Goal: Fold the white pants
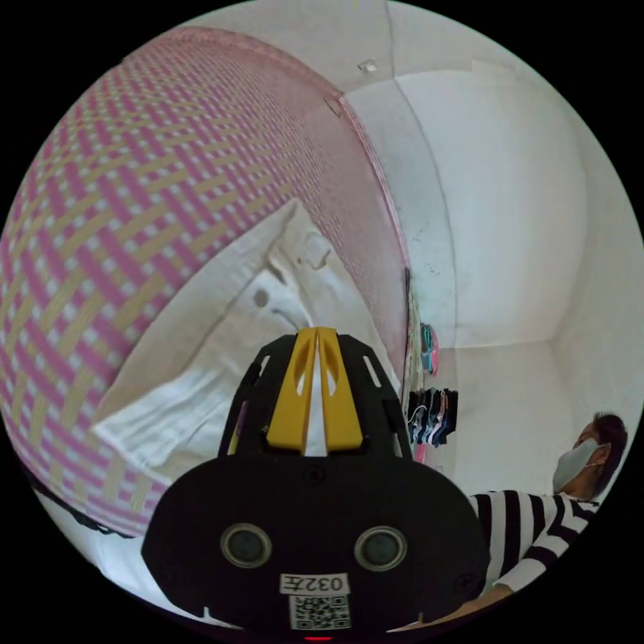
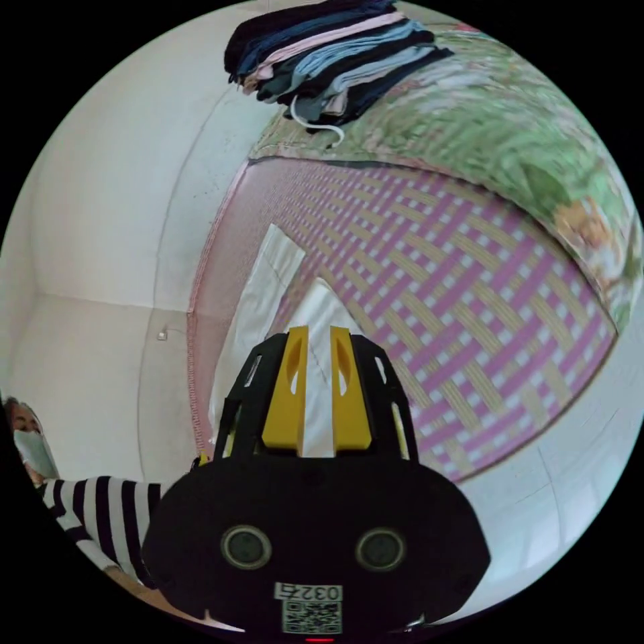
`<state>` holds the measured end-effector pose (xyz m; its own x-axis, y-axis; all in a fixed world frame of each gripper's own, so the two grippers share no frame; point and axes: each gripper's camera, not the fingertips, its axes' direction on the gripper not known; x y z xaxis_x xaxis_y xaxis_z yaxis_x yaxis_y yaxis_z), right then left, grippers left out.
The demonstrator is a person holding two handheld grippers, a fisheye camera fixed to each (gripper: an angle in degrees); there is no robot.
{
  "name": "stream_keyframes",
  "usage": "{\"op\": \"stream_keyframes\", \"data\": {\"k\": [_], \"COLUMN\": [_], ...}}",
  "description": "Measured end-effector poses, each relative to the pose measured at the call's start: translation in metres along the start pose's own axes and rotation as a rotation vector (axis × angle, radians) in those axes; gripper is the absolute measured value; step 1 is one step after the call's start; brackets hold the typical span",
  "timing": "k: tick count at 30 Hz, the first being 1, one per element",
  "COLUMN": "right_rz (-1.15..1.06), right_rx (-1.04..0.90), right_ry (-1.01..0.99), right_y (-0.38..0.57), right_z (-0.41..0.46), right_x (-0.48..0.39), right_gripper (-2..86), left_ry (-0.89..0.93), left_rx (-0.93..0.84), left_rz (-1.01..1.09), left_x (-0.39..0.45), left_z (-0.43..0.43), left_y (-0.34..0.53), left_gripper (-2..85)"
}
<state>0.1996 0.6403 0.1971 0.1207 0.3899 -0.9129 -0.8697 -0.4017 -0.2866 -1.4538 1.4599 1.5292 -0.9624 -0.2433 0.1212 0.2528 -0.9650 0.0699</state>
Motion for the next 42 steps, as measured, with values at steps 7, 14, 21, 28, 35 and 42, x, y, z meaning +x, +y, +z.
{"op": "stream_keyframes", "data": {"k": [7,14,21,28,35,42], "right_rz": [0.112,0.069,0.088,-0.035,-0.211,-0.605], "right_rx": [-0.045,-0.112,-0.191,-0.173,-0.174,-0.013], "right_ry": [-0.097,-0.214,-0.304,-0.367,-0.506,-0.859], "right_y": [0.094,0.113,0.122,0.120,0.113,0.136], "right_z": [-0.064,-0.067,-0.065,-0.100,-0.144,-0.253], "right_x": [0.092,0.115,0.120,0.069,-0.001,-0.068], "right_gripper": [8.0,8.1,5.4,1.3,0.8,0.5], "left_ry": [-0.027,0.063,0.138,0.224,0.405,0.633], "left_rx": [0.096,0.090,0.074,0.174,0.343,0.345], "left_rz": [-0.238,-0.301,-0.289,-0.350,-0.413,-0.056], "left_x": [-0.094,-0.136,-0.150,-0.167,-0.182,-0.115], "left_z": [-0.085,-0.091,-0.092,-0.092,-0.108,-0.157], "left_y": [0.098,0.131,0.140,0.151,0.158,0.140], "left_gripper": [4.0,6.6,7.8,8.2,7.5,5.7]}}
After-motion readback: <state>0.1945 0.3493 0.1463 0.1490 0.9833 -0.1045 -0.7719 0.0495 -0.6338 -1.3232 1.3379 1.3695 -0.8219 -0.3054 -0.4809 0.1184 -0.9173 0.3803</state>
